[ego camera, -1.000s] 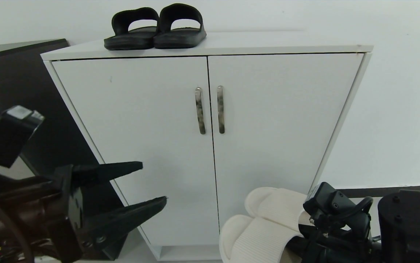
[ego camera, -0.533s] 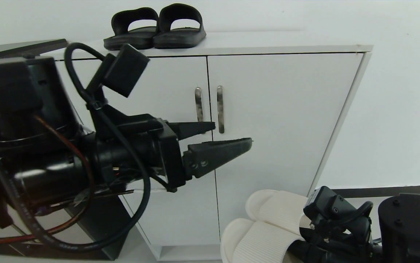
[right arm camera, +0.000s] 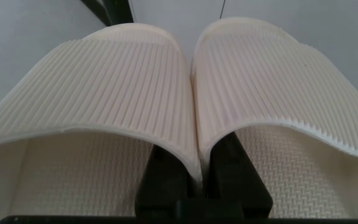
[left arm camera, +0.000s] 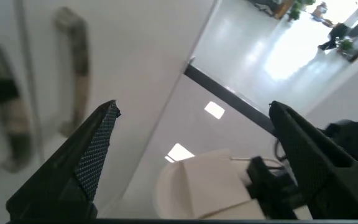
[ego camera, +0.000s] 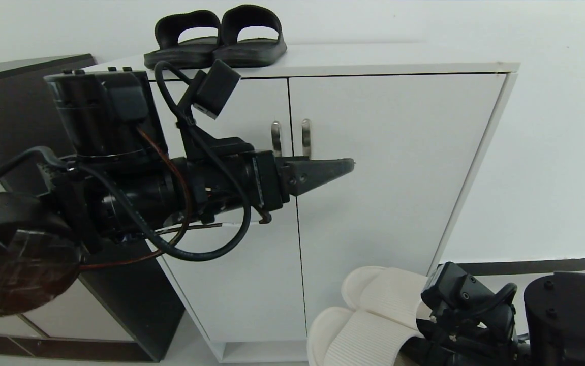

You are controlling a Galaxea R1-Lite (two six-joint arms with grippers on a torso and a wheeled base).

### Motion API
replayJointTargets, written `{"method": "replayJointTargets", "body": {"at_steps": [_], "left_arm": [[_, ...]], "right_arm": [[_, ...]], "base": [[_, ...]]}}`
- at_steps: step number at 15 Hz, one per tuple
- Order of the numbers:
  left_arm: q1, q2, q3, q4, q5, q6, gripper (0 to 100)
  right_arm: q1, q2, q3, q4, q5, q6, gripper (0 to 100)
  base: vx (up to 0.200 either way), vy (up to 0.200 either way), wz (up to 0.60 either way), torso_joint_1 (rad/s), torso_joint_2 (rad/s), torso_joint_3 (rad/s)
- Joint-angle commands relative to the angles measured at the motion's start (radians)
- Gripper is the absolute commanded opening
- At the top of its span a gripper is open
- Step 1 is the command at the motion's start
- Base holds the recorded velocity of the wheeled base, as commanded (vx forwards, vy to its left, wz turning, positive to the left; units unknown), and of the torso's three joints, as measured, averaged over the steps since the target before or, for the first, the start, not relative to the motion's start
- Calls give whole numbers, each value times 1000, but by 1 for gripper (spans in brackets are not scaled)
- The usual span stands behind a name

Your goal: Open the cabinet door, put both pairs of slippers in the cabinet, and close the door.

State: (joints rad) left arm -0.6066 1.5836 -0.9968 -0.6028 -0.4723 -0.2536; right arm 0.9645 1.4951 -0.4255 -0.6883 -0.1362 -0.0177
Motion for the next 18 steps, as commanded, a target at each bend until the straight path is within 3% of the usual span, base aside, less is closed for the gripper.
{"method": "replayJointTargets", "body": {"at_steps": [1, 8, 15, 16, 18], "left_arm": [[37, 35, -28, 5, 4, 19, 100], [87, 107, -72, 0, 43, 28, 100], [87, 159, -103, -2, 49, 31, 100], [85, 162, -103, -2, 49, 31, 0], [84, 162, -103, -3, 49, 40, 0]], "right_arm": [[0, 7, 1, 0, 0, -1, 0], [0, 7, 2, 0, 0, -1, 0], [0, 8, 2, 1, 1, 1, 0], [0, 8, 2, 1, 1, 1, 0], [0, 7, 8, 1, 1, 1, 0]], "base": [[0, 0, 0, 0, 0, 0], [0, 0, 0, 0, 0, 0], [0, 0, 0, 0, 0, 0], [0, 0, 0, 0, 0, 0], [0, 0, 0, 0, 0, 0]]}}
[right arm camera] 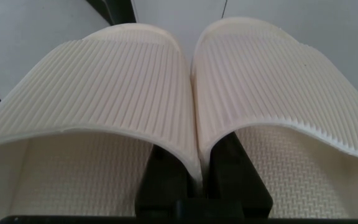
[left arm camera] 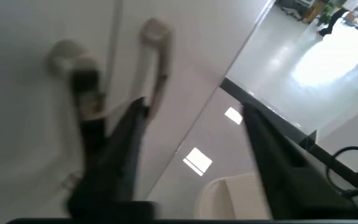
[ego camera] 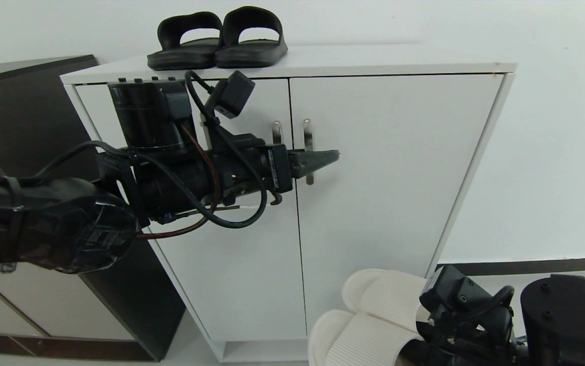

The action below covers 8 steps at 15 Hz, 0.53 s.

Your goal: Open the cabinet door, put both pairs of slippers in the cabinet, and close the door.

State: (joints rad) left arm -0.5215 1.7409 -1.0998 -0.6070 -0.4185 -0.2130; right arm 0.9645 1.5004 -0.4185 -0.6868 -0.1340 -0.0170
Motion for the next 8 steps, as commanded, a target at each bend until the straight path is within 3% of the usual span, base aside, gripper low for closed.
{"method": "replayJointTargets", "body": {"at_steps": [1, 4, 8], "left_arm": [[-2, 2, 0, 1, -5, 0, 0], [-5, -14, 12, 1, -6, 0, 0], [-38, -107, 101, 1, -6, 1, 0]], "right_arm": [[0, -2, 6, 0, 1, -1, 0], [5, -19, 21, 0, 54, 0, 0], [5, -65, 44, 0, 160, 0, 0]], "base": [[0, 0, 0, 0, 0, 0], [0, 0, 0, 0, 0, 0], [0, 0, 0, 0, 0, 0]]}}
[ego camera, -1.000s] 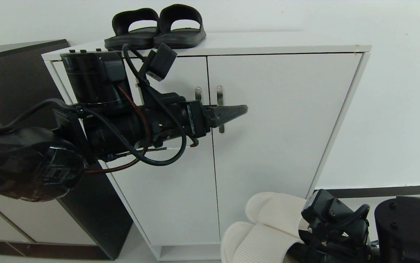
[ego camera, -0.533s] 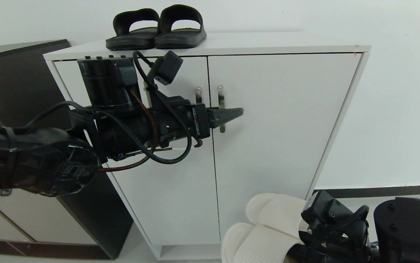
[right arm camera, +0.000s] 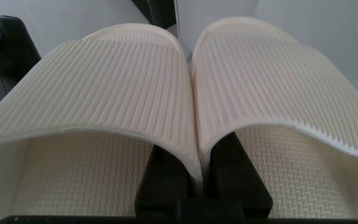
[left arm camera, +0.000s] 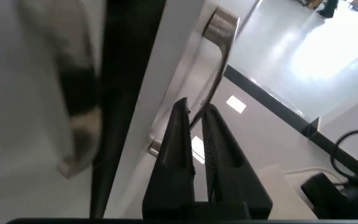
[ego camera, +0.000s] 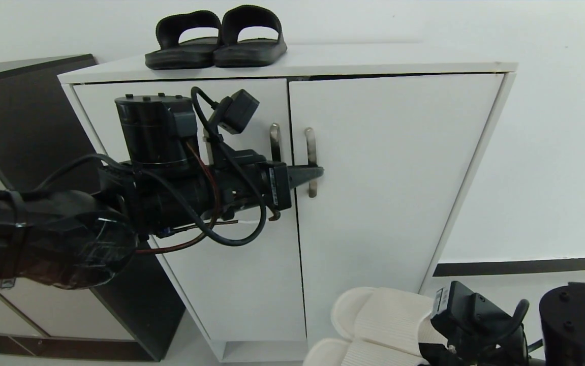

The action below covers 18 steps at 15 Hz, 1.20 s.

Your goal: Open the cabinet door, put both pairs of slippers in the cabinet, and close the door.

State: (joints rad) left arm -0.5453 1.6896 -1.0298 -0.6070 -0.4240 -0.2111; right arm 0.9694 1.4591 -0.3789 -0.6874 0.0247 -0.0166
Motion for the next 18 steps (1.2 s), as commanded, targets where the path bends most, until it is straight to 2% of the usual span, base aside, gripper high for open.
{"method": "replayJointTargets", "body": {"at_steps": [1, 4, 8, 11, 13, 15, 18], "left_arm": [[-22, -83, 56, 1, 1, -1, 0], [-51, -168, 126, 1, 1, -2, 0], [-44, -288, 217, 1, 1, -2, 0], [39, -231, 168, 1, -4, -4, 0], [81, -148, 97, 0, -5, -5, 0], [97, -83, 27, 1, -2, -11, 0], [91, -39, -41, 1, -5, -11, 0]], "right_arm": [[0, -25, 8, 0, 4, 0, 0], [0, -19, 9, 0, 4, -2, 0], [0, -17, 8, 0, 4, -2, 0], [0, -14, 9, 0, 4, -2, 0], [0, -14, 9, 0, 4, -2, 0], [0, -16, 9, 0, 4, -2, 0], [0, -14, 12, 0, 4, -2, 0]], "base": [[0, 0, 0, 0, 0, 0], [0, 0, 0, 0, 0, 0], [0, 0, 0, 0, 0, 0], [0, 0, 0, 0, 0, 0], [0, 0, 0, 0, 0, 0], [0, 0, 0, 0, 0, 0], [0, 0, 0, 0, 0, 0]]}}
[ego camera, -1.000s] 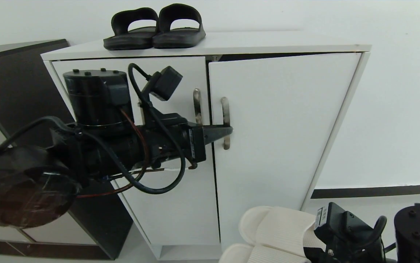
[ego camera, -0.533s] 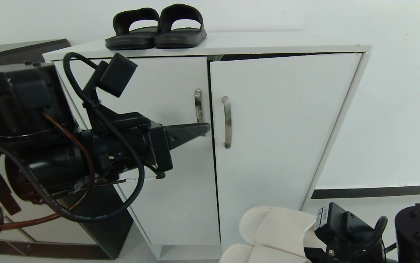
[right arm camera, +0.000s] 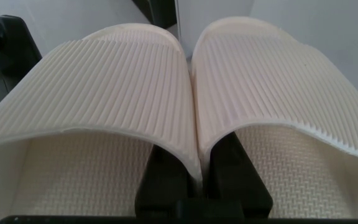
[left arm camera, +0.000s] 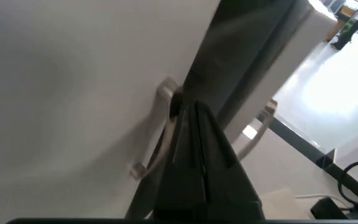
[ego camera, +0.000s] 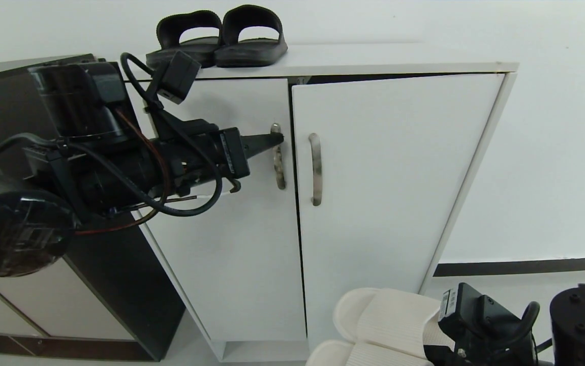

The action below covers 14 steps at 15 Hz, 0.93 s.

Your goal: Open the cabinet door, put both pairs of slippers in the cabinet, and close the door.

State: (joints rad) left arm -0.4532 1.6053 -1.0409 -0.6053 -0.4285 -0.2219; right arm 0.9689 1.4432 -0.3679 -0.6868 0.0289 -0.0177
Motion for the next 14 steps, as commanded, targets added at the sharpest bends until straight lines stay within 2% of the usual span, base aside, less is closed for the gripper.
{"method": "replayJointTargets", "body": {"at_steps": [1, 5, 11, 14], "left_arm": [[-9, 59, -53, -1, 1, -1, 0], [-28, 87, -93, 2, 4, -1, 0], [-30, 102, -107, 6, 22, 3, 0], [-38, 107, -114, 6, 22, -1, 0]], "right_arm": [[1, 2, 1, 0, 0, -1, 0], [1, 0, 1, 1, -1, -1, 0], [1, 19, 0, 3, -4, -1, 0], [53, 9, 46, 4, -1, 8, 0]], "base": [[0, 0, 0, 0, 0, 0], [0, 0, 0, 0, 0, 0], [0, 0, 0, 0, 0, 0], [-200, 0, 0, 4, -1, 2]]}}
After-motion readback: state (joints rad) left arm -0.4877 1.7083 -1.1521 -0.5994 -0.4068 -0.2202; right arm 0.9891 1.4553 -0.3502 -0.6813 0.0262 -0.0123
